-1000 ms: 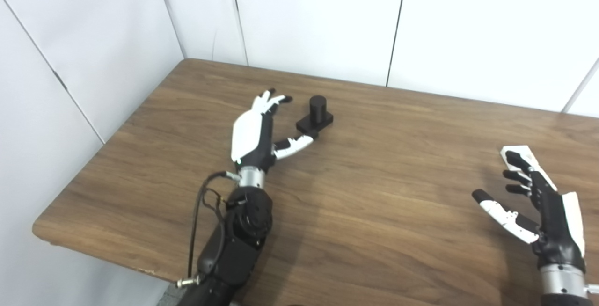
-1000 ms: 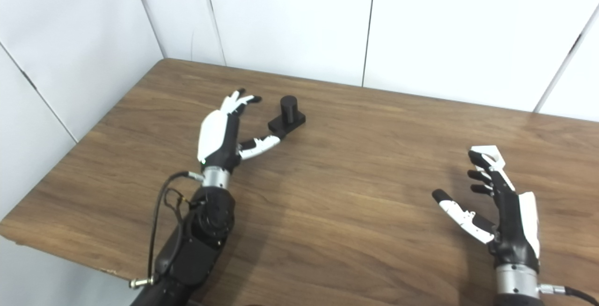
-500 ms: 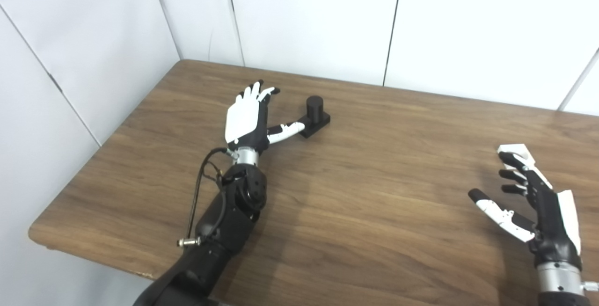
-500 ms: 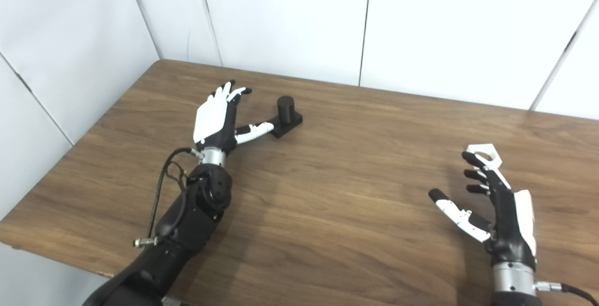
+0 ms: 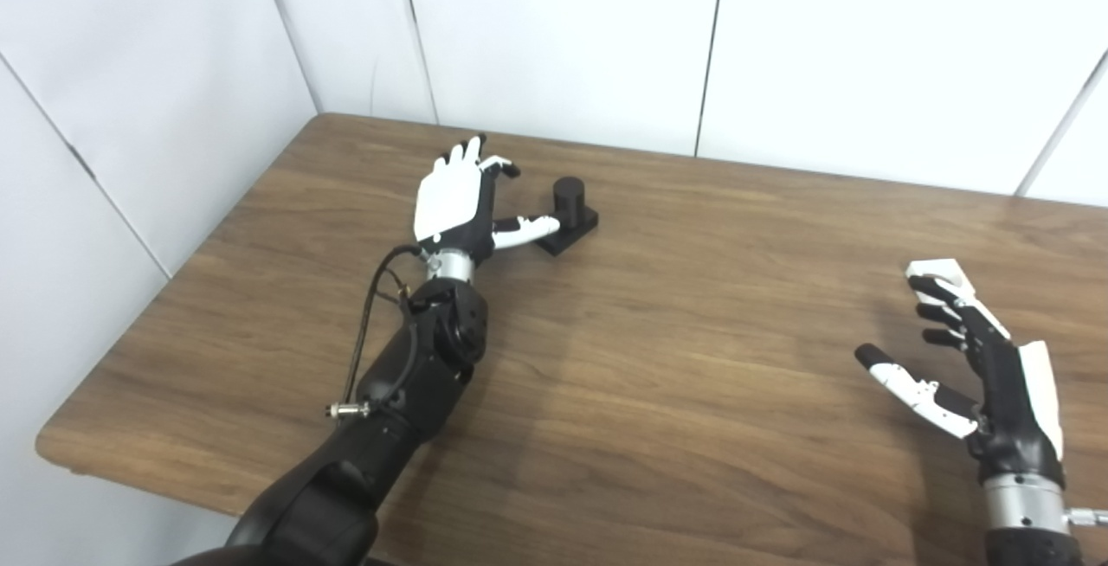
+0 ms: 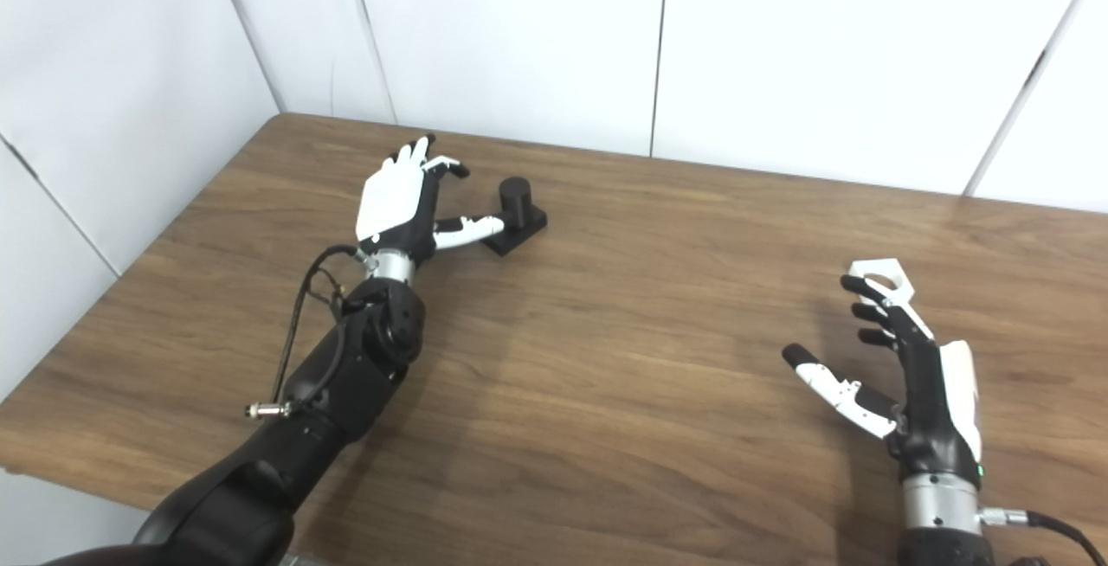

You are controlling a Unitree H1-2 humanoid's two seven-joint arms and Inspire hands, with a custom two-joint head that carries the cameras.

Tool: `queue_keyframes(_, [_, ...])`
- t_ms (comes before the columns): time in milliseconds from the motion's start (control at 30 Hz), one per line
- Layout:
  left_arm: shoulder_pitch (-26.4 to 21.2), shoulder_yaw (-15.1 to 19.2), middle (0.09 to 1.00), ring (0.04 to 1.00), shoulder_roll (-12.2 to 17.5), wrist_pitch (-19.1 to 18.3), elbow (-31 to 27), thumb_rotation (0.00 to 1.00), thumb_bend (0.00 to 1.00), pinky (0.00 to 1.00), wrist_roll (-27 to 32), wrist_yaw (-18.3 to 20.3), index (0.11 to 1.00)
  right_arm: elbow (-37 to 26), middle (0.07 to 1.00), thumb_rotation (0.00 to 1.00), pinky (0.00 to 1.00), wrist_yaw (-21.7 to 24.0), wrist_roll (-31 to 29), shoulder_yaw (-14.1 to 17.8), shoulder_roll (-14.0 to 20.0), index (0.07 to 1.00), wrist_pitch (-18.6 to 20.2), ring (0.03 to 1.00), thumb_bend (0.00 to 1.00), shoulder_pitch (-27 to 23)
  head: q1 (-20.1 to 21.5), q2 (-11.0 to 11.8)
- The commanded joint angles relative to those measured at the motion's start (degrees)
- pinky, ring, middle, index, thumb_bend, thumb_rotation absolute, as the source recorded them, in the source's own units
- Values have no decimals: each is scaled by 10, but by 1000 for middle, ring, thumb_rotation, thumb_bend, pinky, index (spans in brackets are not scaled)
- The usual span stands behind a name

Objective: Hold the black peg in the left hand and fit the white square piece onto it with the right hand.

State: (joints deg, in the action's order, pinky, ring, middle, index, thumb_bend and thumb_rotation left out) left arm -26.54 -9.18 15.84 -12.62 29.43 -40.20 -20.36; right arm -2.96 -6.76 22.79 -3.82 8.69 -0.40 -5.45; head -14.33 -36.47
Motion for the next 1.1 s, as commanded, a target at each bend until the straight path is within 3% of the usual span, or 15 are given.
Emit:
queue_keyframes(0, [-30, -4, 1000, 1000, 15, 1, -17, 662, 1000, 1000, -3, 5, 695, -1, 854, 381, 713, -10, 6, 7, 1, 792, -7, 803, 704, -7, 0, -1])
queue_keyframes(467, [-16, -18, 1000, 1000, 9, -19, -59, 660, 1000, 1000, -6, 38, 688, 0, 856, 388, 711, -14, 11, 9, -4, 795, -2, 799, 704, -6, 1, -3])
queue_keyframes(700, [-15, -21, 1000, 1000, 0, -9, -45, 669, 1000, 1000, 4, 33, 681, 1, 856, 394, 705, -15, 8, 10, -5, 796, -8, 796, 700, -2, 4, -6])
queue_keyframes(1067, [-24, -43, 1000, 1000, -10, -27, -8, 633, 985, 1000, -17, 14, 670, -14, 863, 411, 697, -15, 9, 17, 0, 797, -11, 795, 694, 9, 9, -9])
